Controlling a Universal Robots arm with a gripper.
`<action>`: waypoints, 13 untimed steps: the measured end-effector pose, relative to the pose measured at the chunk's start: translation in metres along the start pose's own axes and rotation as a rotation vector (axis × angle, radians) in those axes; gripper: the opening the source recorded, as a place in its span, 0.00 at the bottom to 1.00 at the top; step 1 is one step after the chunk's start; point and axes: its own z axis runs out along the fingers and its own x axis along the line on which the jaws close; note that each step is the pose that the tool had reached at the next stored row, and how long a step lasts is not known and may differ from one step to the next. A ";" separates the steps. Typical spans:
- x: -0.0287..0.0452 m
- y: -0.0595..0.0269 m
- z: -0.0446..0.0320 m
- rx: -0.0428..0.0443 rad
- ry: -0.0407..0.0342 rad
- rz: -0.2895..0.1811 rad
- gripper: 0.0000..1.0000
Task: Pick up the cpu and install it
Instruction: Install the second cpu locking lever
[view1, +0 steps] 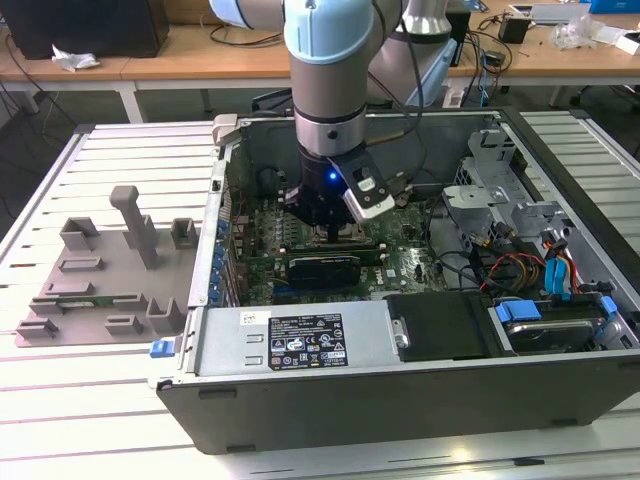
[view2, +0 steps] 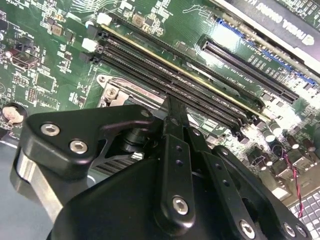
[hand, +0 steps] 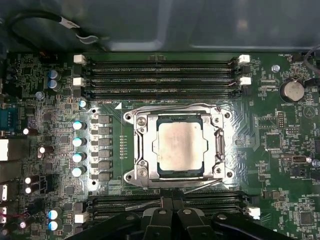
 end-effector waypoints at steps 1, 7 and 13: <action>0.0001 -0.0001 0.0010 0.0000 0.0000 0.000 0.11; 0.0003 -0.0004 0.0057 0.0001 0.0048 0.000 0.11; 0.0042 -0.0006 0.0074 0.0001 0.0075 0.002 0.11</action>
